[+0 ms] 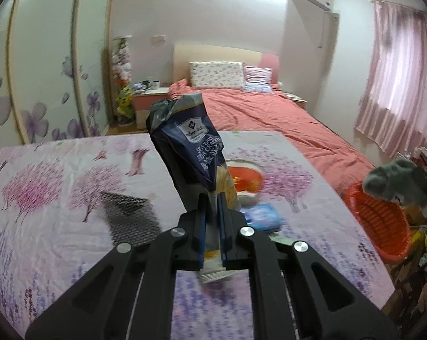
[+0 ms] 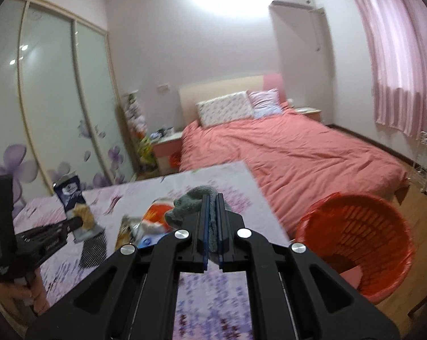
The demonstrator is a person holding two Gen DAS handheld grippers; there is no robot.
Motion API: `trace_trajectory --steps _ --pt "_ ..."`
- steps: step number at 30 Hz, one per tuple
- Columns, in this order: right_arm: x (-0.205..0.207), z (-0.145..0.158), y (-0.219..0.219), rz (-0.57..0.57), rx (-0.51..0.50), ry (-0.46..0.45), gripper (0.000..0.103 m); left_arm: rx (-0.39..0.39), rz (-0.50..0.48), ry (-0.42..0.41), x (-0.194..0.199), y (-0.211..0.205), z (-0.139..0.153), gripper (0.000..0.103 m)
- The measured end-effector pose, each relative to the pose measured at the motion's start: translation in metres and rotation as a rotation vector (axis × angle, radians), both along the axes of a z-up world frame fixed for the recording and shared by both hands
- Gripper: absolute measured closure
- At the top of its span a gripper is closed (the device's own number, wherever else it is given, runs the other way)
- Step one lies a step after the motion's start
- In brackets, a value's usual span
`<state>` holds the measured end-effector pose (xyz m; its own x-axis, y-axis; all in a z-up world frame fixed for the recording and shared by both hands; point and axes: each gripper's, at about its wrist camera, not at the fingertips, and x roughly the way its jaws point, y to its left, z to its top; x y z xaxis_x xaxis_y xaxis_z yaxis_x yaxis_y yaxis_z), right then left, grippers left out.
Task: Collect trash
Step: 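Carry both held items over the orange basket and open both grippers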
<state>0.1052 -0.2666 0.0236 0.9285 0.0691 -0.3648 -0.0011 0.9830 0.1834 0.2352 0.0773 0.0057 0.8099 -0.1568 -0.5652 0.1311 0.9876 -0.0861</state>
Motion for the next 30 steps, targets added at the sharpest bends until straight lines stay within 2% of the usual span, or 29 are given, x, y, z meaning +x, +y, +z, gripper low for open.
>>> trace_trajectory --steps 13,19,30 --pt "-0.006 -0.003 -0.054 -0.166 0.000 -0.042 0.098 -0.047 -0.214 -0.002 -0.009 -0.095 0.012 0.094" --pt "-0.008 -0.006 -0.087 -0.251 0.019 -0.053 0.098 -0.072 -0.348 0.004 -0.011 -0.158 0.013 0.094" --pt "0.001 -0.025 -0.148 -0.375 0.060 -0.038 0.098 -0.064 -0.564 0.033 -0.006 -0.274 -0.002 0.094"
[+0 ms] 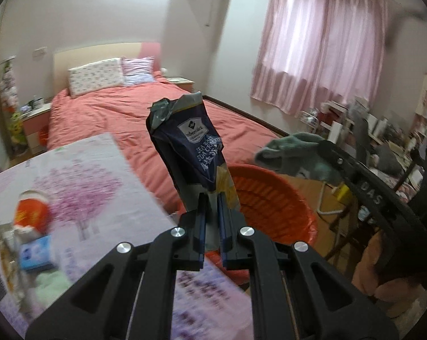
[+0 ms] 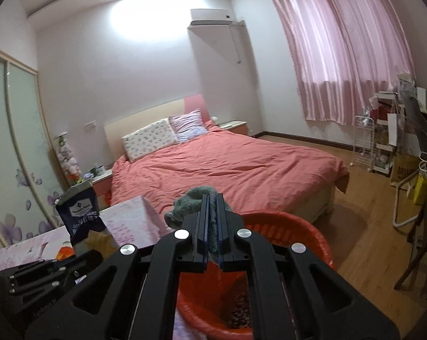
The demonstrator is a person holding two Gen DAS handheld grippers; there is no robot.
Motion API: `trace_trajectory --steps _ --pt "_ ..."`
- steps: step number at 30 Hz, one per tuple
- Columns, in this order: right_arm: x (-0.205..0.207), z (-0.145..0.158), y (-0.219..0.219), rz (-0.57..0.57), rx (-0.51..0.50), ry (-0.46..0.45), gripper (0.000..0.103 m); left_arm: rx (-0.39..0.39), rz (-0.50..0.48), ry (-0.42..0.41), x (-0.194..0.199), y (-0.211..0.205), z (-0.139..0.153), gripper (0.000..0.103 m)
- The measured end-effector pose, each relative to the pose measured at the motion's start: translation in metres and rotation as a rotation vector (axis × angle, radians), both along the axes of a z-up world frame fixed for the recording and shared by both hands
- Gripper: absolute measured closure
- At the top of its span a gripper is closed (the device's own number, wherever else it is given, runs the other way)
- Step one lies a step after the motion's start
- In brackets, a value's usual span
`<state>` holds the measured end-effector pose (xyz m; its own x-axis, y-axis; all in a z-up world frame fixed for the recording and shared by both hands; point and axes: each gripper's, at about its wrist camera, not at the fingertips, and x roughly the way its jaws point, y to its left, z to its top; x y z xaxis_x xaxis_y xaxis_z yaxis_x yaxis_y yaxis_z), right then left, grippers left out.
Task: Collect trash
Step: 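Carry both held items over the orange basket and open both grippers, then move both open grippers back toward the remaining items on the bed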
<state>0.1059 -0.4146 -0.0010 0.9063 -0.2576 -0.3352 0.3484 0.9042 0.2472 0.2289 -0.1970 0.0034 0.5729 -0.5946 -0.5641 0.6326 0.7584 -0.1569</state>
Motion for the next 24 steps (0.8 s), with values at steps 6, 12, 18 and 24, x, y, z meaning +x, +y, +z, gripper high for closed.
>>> trace_trajectory --steps 6,12,18,24 --pt "0.014 -0.019 -0.034 -0.025 0.067 0.051 0.098 0.061 -0.058 0.039 0.015 -0.054 -0.027 0.090" --pt "0.018 -0.042 -0.044 -0.021 0.103 0.125 0.059 0.122 -0.018 0.098 0.032 -0.065 -0.056 0.067" --pt "0.010 -0.040 -0.033 -0.032 0.065 0.150 0.054 0.159 0.054 0.087 0.038 -0.034 -0.062 0.058" --pt "0.014 -0.029 -0.018 -0.006 0.020 0.152 0.052 0.171 0.144 0.049 0.030 0.009 -0.053 0.048"
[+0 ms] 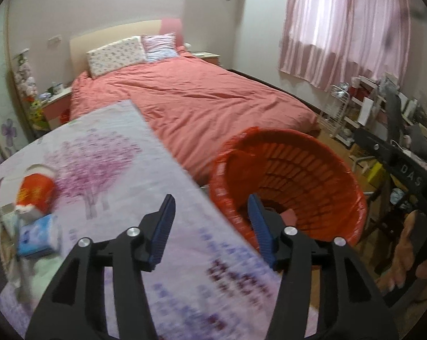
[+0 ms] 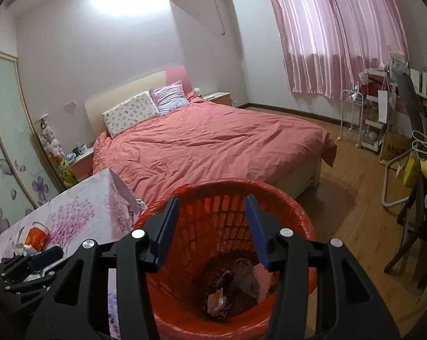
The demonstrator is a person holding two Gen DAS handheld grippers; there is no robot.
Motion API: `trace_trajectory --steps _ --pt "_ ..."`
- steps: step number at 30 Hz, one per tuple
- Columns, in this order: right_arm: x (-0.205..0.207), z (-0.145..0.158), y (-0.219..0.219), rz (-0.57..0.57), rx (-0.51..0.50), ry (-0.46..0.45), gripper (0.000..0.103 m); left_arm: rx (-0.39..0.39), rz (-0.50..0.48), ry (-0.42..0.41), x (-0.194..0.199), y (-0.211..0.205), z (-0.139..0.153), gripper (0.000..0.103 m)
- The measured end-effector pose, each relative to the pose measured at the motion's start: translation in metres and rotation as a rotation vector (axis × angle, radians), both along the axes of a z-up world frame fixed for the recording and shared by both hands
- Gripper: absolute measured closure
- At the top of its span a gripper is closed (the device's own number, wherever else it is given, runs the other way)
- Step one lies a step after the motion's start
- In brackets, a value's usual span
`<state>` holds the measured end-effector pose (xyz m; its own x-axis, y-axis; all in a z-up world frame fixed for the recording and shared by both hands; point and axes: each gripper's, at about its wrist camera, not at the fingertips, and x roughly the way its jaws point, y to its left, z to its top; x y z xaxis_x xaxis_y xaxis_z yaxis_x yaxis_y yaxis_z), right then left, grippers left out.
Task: Collect trash
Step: 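Move both open grippers back toward the remaining items on the bed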
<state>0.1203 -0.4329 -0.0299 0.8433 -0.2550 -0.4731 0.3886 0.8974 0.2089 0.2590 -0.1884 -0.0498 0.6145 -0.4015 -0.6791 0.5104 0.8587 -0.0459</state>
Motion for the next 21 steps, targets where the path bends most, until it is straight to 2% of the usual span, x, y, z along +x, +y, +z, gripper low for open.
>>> trace_trajectory --steps 6,12,21 --pt "0.003 0.004 0.030 0.065 -0.034 0.011 0.049 0.017 0.075 -0.024 -0.008 0.052 0.006 0.047" --pt "0.009 0.005 0.071 0.149 -0.053 0.029 0.046 -0.001 0.178 -0.018 -0.011 0.112 0.008 0.045" --pt "0.024 0.004 0.149 0.339 -0.079 0.065 0.043 0.027 0.414 -0.043 -0.011 0.229 0.008 0.043"
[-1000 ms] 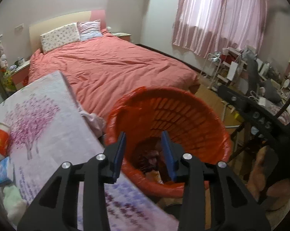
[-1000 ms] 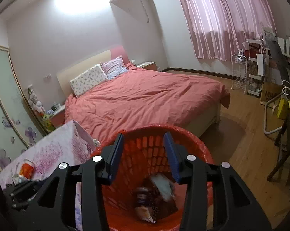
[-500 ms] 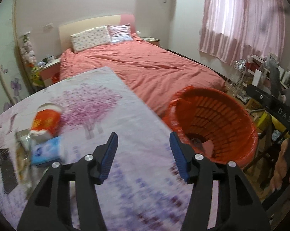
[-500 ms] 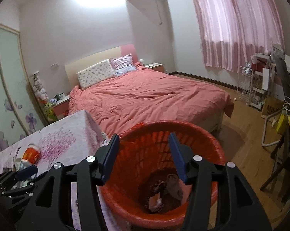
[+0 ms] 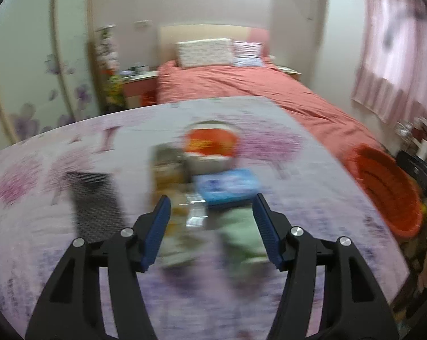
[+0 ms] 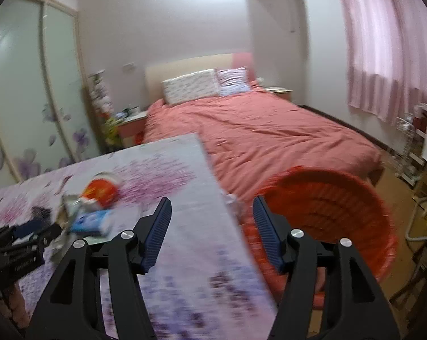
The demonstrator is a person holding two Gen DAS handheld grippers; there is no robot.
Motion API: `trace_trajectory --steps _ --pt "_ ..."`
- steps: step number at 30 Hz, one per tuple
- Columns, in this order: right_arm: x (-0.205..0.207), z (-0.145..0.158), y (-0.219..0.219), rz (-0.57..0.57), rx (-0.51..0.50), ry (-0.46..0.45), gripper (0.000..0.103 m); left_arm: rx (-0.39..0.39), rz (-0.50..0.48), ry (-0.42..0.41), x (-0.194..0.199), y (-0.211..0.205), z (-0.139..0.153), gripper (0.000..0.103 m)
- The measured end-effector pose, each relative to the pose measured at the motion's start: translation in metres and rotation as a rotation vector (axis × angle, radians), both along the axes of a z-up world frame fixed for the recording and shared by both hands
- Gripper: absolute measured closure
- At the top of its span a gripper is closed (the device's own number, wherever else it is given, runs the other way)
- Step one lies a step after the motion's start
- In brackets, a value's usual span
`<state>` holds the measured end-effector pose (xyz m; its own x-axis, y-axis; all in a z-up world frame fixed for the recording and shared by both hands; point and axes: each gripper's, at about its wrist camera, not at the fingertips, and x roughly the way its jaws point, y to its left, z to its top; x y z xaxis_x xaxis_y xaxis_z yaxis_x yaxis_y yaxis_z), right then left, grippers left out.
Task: Collect trash
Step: 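Move both open grippers back toward the remaining items on the bed, then grasp the black mesh cloth with the left gripper while the right gripper grasps the light green cloth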
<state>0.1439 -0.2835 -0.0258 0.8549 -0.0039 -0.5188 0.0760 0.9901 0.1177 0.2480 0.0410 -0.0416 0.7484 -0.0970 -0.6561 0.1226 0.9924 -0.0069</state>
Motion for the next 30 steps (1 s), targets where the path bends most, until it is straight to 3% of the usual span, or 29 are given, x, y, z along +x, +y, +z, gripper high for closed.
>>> trace_trajectory --steps 11,19,20,22,25,28,30 --pt "0.024 -0.033 0.100 0.246 0.000 0.152 0.043 0.011 0.221 0.028 -0.001 0.104 -0.014 0.038" --pt "0.045 -0.063 0.138 0.310 -0.057 0.284 0.043 -0.015 0.257 0.073 0.007 0.128 -0.029 0.031" --pt "0.046 -0.065 0.139 0.315 -0.057 0.301 0.045 -0.020 0.257 0.078 0.008 0.129 -0.031 0.030" --pt "0.046 -0.066 0.137 0.310 -0.053 0.309 0.065 -0.026 0.259 0.090 0.014 0.129 -0.035 0.030" --pt "0.041 -0.066 0.134 0.318 -0.071 0.305 0.085 -0.039 0.258 0.107 0.022 0.126 -0.041 0.027" --pt "0.033 -0.064 0.127 0.315 -0.092 0.288 0.095 -0.050 0.265 0.122 0.032 0.124 -0.045 0.025" --pt "0.035 -0.064 0.120 0.282 -0.109 0.281 0.096 -0.054 0.268 0.132 0.038 0.122 -0.047 0.025"
